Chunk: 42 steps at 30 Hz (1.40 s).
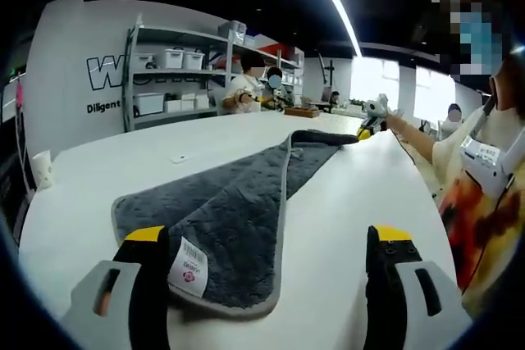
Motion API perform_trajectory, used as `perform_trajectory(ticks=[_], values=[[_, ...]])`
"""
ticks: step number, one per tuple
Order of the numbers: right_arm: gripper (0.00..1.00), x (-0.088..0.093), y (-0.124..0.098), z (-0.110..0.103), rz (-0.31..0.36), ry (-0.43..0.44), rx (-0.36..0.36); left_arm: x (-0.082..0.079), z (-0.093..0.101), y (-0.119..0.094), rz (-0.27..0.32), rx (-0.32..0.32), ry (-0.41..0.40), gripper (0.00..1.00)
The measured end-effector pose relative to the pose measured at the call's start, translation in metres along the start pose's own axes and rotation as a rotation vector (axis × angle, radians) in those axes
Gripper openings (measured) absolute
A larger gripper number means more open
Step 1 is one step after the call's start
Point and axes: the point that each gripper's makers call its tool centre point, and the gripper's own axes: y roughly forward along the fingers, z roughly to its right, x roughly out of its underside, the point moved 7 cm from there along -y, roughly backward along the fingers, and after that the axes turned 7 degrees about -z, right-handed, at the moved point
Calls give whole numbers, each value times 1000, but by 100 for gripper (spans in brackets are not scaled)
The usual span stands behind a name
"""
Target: Open the folded towel by lifting each exposed corner and separating the folded layers until the towel lies flat within the target outline without major curled edges
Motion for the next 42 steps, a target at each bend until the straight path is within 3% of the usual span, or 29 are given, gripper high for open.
perform_trajectory(ticks=[9, 14, 17, 20, 24, 26, 30, 38, 42], values=[[0, 15, 18, 2, -95, -4, 1, 3, 0, 0, -9, 0, -4, 99], [0, 12, 18, 1, -89, -56, 26, 3, 0, -1, -9, -4, -5, 98], [1, 9, 14, -2, -70, -51, 28, 3, 0, -2, -11, -8, 0, 98], [9, 0, 8, -7, 11, -4, 34, 3, 0, -3, -8, -7, 1, 98], [16, -5, -3, -9, 72, -7, 65, 3, -2, -3, -10, -9, -2, 98], [23, -9, -7, -8, 114, 1, 98, 3, -3, -3, -14, -15, -19, 99], [54, -13, -9, -14, 161, 14, 103, 4, -4, -3, -14, -15, -33, 99], [96, -16, -1, -21, 174, 26, 157, 6, 0, -7, -27, -25, -31, 99], [99, -16, 5, -23, 160, 36, 175, 10, 0, -10, -40, -34, -40, 98]])
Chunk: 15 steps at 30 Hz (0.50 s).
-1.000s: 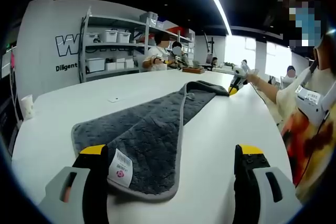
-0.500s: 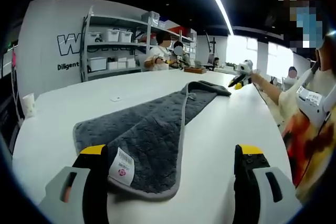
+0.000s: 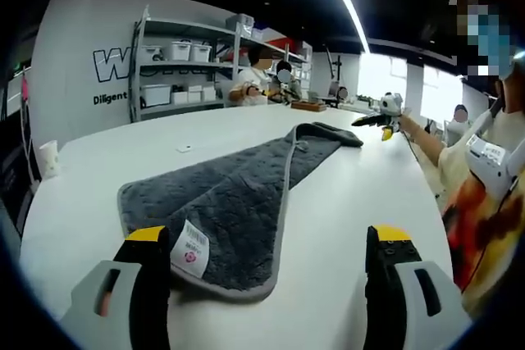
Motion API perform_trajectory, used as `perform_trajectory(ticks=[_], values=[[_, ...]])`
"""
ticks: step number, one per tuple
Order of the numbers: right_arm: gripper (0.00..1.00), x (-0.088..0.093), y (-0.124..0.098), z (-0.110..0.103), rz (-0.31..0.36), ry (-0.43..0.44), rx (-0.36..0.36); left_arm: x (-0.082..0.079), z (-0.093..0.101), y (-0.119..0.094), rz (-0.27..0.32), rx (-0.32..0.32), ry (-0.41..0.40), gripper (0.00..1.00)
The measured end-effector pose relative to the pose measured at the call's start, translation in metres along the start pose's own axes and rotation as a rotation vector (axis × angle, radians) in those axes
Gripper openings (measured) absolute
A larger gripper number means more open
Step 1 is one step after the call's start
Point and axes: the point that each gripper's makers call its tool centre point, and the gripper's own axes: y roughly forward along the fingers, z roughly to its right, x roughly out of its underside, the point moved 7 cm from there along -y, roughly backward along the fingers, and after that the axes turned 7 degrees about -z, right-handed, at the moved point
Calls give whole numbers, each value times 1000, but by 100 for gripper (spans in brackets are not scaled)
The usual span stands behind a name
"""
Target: Open the folded towel by lifting each exposed corner and separating the folded layers until the towel lies flat within the target outline without major curled edges
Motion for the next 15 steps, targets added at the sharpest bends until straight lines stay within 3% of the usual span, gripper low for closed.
perform_trajectory(ticks=[5, 11, 15], values=[[99, 1, 5, -3, 2, 10, 10, 8, 5, -3, -30, -33, 13, 92], [99, 0, 9, -6, 8, 12, 4, 14, 12, -10, -61, -65, 5, 66], [99, -4, 9, -7, 14, 7, 9, 23, 12, -11, -119, -132, -29, 61]])
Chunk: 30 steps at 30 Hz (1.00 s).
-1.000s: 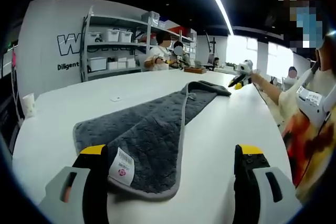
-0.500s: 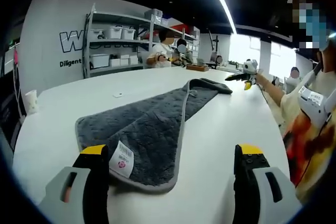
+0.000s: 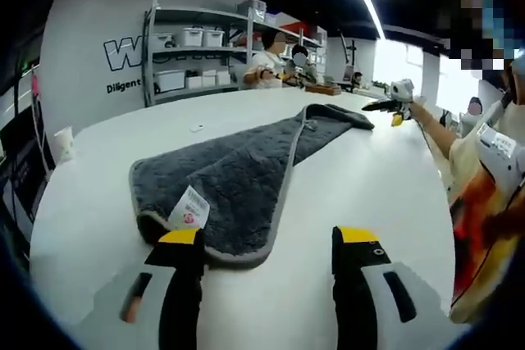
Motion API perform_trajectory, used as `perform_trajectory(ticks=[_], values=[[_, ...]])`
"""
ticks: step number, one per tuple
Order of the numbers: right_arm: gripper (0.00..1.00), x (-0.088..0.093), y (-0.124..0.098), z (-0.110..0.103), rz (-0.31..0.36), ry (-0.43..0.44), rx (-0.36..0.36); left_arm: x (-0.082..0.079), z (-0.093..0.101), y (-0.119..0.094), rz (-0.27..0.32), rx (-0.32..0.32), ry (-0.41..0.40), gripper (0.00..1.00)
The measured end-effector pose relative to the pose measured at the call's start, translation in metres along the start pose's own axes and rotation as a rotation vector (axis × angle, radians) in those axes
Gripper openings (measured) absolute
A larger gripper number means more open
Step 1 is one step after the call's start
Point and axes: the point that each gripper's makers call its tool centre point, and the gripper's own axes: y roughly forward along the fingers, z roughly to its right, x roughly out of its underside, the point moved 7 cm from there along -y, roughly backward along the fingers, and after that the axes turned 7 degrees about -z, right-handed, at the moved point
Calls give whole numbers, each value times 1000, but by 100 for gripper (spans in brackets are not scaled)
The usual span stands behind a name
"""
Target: Open the folded towel by lifting each exposed corner and separating the folded layers until the towel lies flat within the target outline without major curled edges
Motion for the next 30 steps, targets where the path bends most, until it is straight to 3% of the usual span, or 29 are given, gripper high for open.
perform_trajectory(ticks=[4, 8, 14, 17, 25, 30], values=[[99, -4, -1, -4, 11, -9, -7, 6, -3, -1, -27, -44, -38, 56], [99, -5, 0, -7, 1, -24, -9, 9, -6, 0, -18, -11, -104, 53], [99, -5, -2, -7, 6, -26, -7, 13, -15, 4, -34, -40, -147, 51], [99, -3, -3, -7, 5, -21, -4, 12, -17, 6, -14, -34, -178, 50], [96, -1, -5, -5, 18, -14, 8, 9, -23, 15, 16, -24, -250, 26], [98, 1, -6, -3, 8, -14, 11, 9, -18, 19, 5, -6, -279, 22]])
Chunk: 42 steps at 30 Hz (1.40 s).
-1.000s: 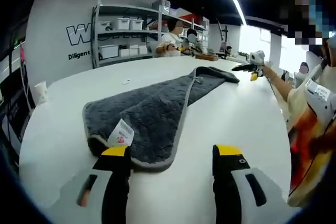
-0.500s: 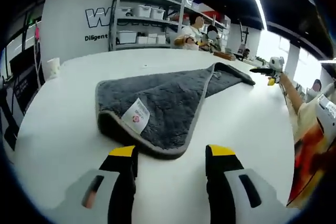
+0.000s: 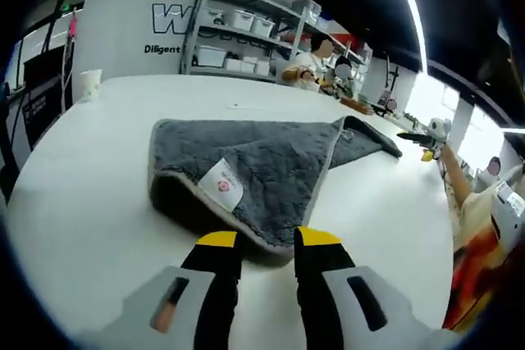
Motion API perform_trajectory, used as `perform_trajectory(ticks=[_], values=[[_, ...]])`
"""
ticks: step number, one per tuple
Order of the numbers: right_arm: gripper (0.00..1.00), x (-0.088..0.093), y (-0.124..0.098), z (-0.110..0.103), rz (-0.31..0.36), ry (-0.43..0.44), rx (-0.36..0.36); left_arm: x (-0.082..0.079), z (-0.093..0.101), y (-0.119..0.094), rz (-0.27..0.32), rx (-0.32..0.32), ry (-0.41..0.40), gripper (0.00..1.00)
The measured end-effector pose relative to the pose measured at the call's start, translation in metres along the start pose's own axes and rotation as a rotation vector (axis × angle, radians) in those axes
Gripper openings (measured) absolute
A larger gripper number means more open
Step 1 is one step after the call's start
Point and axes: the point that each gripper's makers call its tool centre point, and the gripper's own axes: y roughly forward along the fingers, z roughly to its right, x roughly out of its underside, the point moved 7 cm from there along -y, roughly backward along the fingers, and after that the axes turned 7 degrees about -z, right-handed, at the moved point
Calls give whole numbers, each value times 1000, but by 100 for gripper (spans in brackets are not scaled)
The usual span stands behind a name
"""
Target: Open the folded towel by lifting each exposed corner and separating the folded layers until the towel lies flat within the target outline without major curled edges
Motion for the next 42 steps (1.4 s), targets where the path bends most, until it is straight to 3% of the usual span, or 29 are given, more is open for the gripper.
perform_trajectory(ticks=[6, 11, 20, 27, 31, 36, 42], values=[[99, 0, -1, -1, 1, -1, 1, 2, 13, 2, -16, 38, 22, 11], [99, 0, -1, -2, 6, -1, -1, -3, 15, -3, 9, 66, 13, 3], [99, -1, -3, -3, 2, -11, 5, -7, 23, -19, 27, 112, -3, 3], [99, -2, -3, -4, -2, -17, 3, 4, 15, -28, -32, 80, 28, 3], [99, -3, -2, -4, 0, -18, 7, 6, 15, -32, -32, 101, 14, 3], [99, -4, 3, -5, -15, -28, 5, 6, 8, -36, -55, 83, 37, 3], [95, -17, 15, 1, 0, -48, 44, 7, 6, -33, -65, 92, 32, 3]])
